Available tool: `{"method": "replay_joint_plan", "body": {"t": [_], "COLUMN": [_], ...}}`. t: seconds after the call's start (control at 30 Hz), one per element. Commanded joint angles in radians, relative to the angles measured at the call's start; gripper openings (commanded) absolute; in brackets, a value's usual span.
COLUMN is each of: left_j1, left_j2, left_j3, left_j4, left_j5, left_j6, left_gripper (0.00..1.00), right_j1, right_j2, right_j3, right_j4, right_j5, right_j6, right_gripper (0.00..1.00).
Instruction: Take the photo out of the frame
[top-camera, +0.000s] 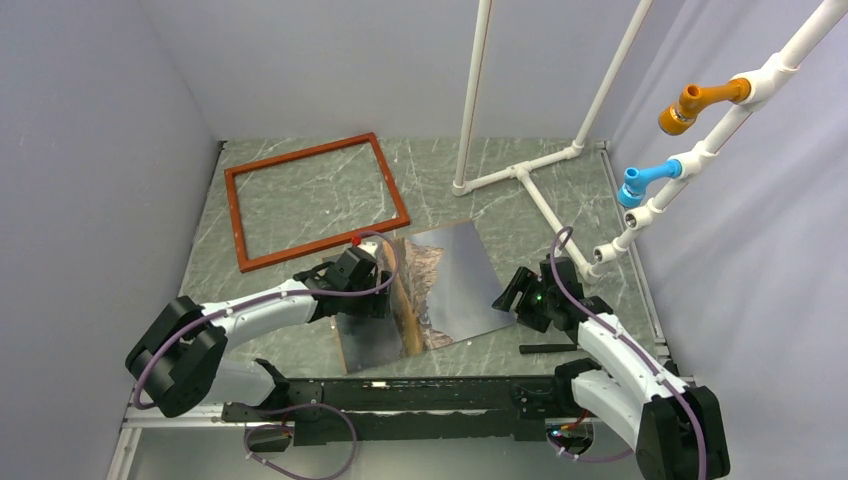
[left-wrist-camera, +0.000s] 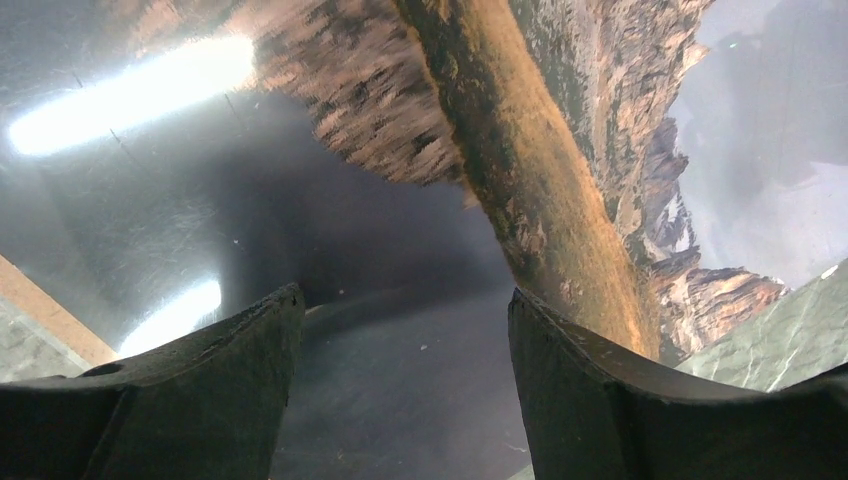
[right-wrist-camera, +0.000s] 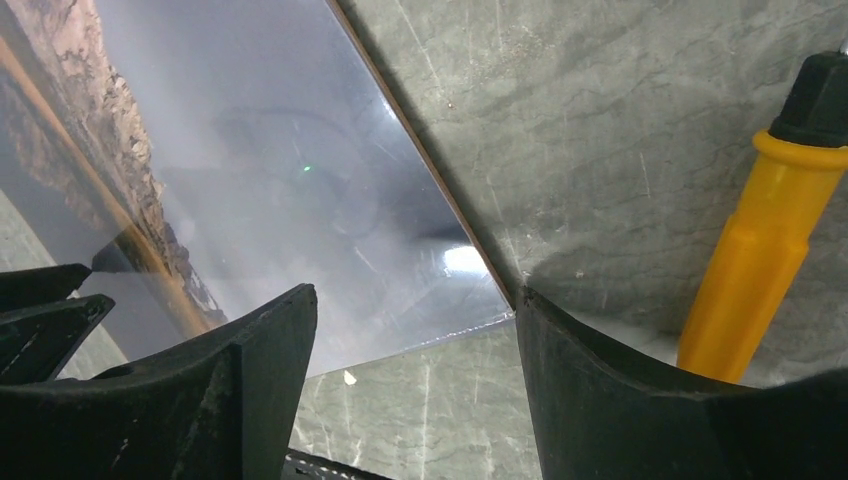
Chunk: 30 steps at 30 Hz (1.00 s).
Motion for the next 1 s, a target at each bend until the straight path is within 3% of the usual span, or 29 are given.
{"method": "replay_joint_plan", "body": {"t": [0.0, 0.6, 0.87, 0.93, 0.97], "left_j1": [-0.002, -0.002, -0.032, -0.083, -0.121], "left_j2": [0.017, 0.046, -0.050, -0.054, -0.048], "left_j3": [-0.021, -0.026, 0.010, 0.036, 0.049], "left_j4": [0.049, 0.055, 0.167, 0.205, 0.224], "left_j5": [-0.019, -0.007, 0.182, 0.171, 0.137], "left_j6": [-0.035, -0.022, 0.155, 0.200, 0.230], "left_gripper": [0.77, 0.78, 0.81, 0.83, 0.88], "right_j1": [-0.003, -0.003, -0.003, -0.003, -0.003], "right_j2": [-0.028, -0.085, -0.094, -0.092, -0.090], "right_j3": [0.002, 0.026, 0.005, 0.005, 0.006], "right_j4": [0.022, -0.025, 0.008, 0.007, 0.007], "right_j5": [-0.022, -0.049, -0.070, -0.068, -0.069], "right_j6": [-0.009, 0.004, 0.033, 0.032, 0.032], "right_gripper": [0.74, 0.73, 0.73, 0.73, 0.73]}}
